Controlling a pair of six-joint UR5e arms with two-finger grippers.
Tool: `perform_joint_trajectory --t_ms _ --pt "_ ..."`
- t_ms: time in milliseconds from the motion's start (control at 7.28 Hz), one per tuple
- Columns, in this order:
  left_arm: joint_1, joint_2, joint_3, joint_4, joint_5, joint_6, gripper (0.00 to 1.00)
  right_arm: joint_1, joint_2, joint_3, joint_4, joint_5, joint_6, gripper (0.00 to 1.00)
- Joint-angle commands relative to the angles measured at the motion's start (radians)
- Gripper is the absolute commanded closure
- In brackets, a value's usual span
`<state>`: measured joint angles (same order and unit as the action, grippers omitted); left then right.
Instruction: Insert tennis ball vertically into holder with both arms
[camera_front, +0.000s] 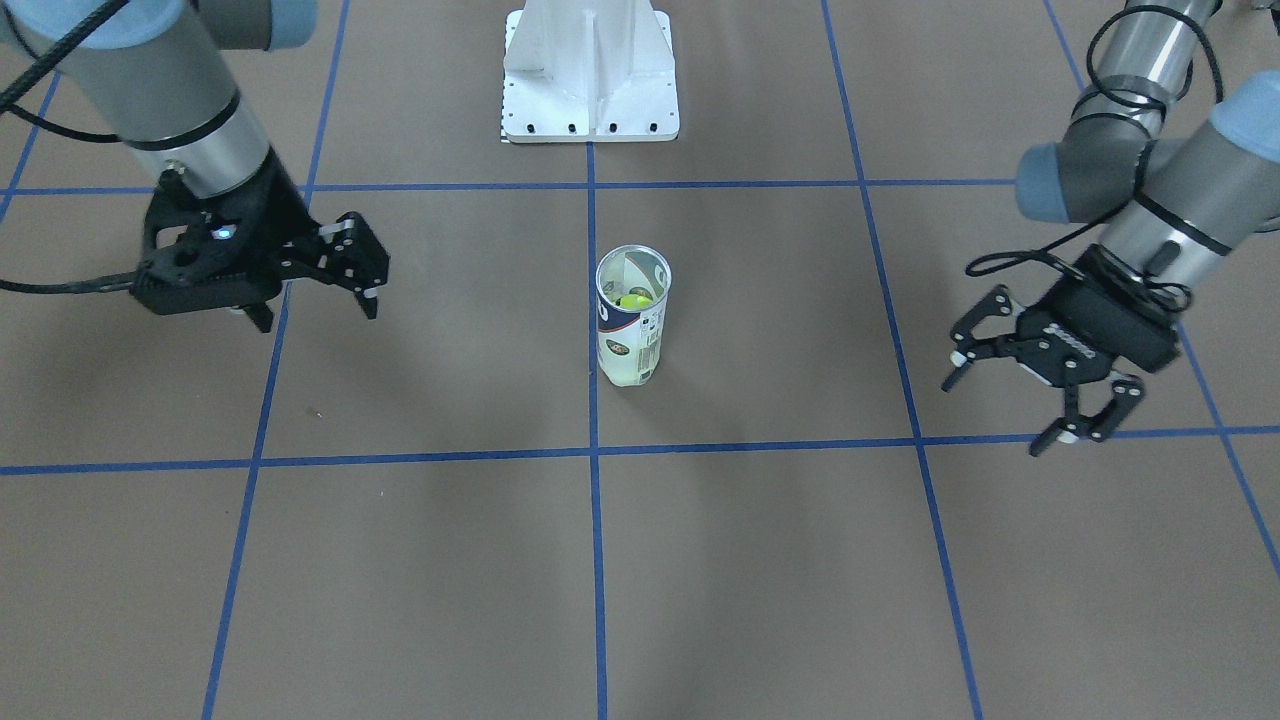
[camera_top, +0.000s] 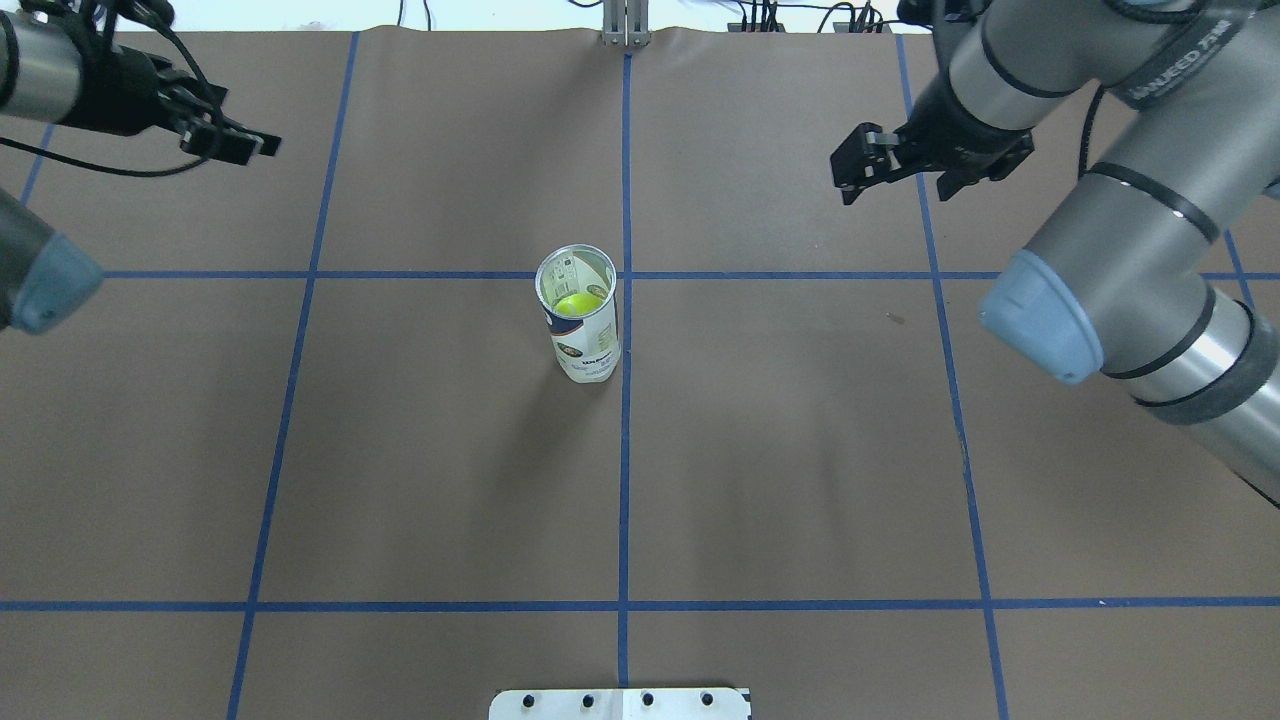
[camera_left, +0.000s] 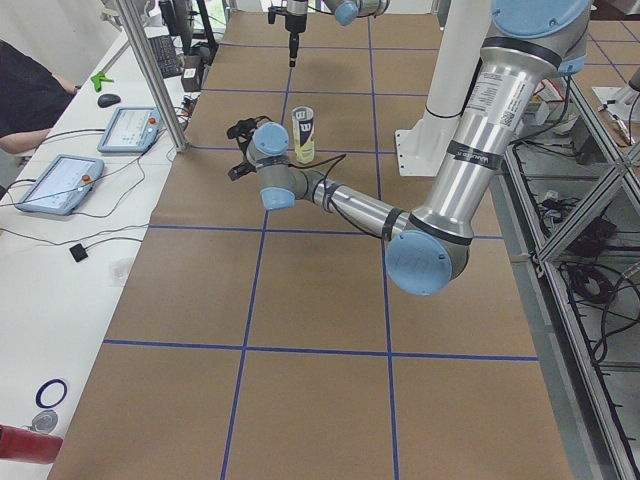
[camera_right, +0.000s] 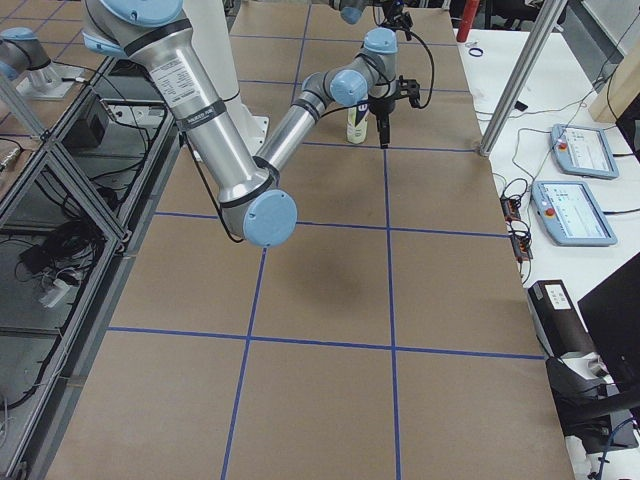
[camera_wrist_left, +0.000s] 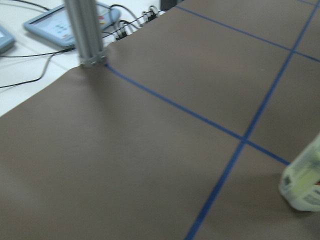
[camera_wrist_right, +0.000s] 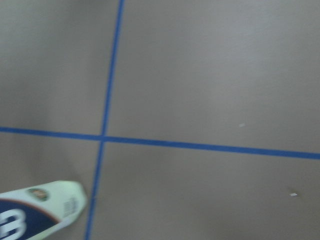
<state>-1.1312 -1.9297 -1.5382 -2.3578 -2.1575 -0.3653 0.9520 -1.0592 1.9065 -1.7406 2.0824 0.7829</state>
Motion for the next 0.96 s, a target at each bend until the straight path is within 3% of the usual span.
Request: perform_joint_trajectory --t_ms 0,275,549,824 --pt "-0.091 -0.014 0.0 0.323 0.007 0.061 0.01 0.168 -0.129 -0.026 0.0 0.028 -0.199 0.01" --pt "-0.124 -0.026 0.042 0.495 0.013 0.141 0.0 0.328 -0.194 -0.117 -0.002 0.117 -0.425 0.01" --pt "-0.136 0.049 0.075 0.485 0.073 0.164 0.0 0.463 -0.213 -0.269 0.001 0.175 -0.658 0.01" --pt "-0.302 0.072 0.09 0.534 0.055 0.536 0.0 0.597 -0.216 -0.436 0.003 0.264 -0.894 0.01"
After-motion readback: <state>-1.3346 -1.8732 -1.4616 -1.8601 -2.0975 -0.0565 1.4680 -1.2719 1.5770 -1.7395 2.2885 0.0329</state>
